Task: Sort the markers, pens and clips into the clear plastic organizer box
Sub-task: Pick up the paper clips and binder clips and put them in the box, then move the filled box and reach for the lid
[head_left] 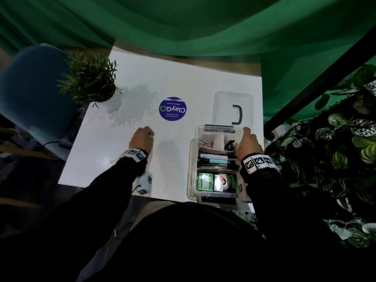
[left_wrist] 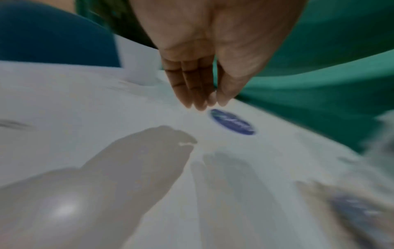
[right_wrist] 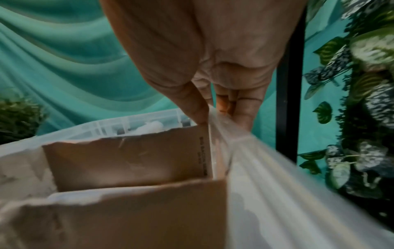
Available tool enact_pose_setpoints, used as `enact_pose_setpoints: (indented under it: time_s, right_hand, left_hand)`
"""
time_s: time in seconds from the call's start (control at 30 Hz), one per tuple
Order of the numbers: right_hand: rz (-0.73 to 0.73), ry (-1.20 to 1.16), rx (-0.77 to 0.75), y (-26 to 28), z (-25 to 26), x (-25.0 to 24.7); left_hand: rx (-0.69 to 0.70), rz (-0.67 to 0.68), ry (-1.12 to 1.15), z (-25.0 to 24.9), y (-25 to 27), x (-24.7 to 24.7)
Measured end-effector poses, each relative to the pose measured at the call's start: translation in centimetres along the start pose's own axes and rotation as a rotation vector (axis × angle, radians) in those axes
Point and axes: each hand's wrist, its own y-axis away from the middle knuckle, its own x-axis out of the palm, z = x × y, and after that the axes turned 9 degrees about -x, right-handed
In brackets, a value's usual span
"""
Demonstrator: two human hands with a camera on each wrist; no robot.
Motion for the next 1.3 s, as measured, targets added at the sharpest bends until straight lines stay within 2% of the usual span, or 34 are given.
enact_pose_setpoints:
  time_s: [0.13,0.27,0.43,0.53,0.63,0.8,0.87,0.97,1.03,1.1,1.17,1.3]
  right_hand:
    - [0.044,-0.030,-0.077,-0.7,2.2,1.0]
    - [0.061,-0.088,-0.144,-1.2,4.7,1.6]
    - [0.083,-0.050,-0.252,-2.2,8.8,1.4]
    - [0.116,-0.040,-0.413,-2.9,11.5,1.0]
    - [0.206,-0.035,-0.541,-4.3,13.7,1.7]
    - [0.281,0.029,-0.583,-6.3,16.1,3.0]
    - [0.298,0.027,-0.594,-6.8,16.2,3.2]
    - [0.287,0.044,-0.594,-7.4,16.2,3.4]
    - [0.307,0.018,-0.569,-8.0,16.3,3.5]
    - [0.313,-0.074,-0.507,-8.8,16.2,3.2]
    - [0.248,-0.157,-0.401,-10.2,14.9,2.4]
    - [0.120,-0.083,-0.211,-13.3,8.7,0.4]
  left_hand:
    - [-0.242,-0.022,-0.184,10.1,-0.3,-2.0]
    - [-0.348,0.008,-0.216,15.0,0.2,-2.7]
    - [-0.324,0.000,-0.149,15.6,0.6,-1.5]
    - [-0.293,0.001,-0.173,15.4,0.2,-1.0]
    - [-0.335,0.032,-0.170,15.4,-0.2,-0.9]
    - [-0.398,0.088,-0.072,13.2,0.4,-1.7]
    - [-0.342,-0.019,0.076,10.9,0.6,-2.9]
    - [-0.124,-0.198,0.274,6.1,0.8,-5.4]
    - [0.018,-0.180,0.319,2.7,1.0,-6.5]
    - [0.172,-0.079,0.223,0.4,0.8,-6.6]
    - [0.273,-0.037,0.029,-0.9,0.6,-5.8]
    - [0.262,-0.112,-0.084,-2.2,-0.2,-4.6]
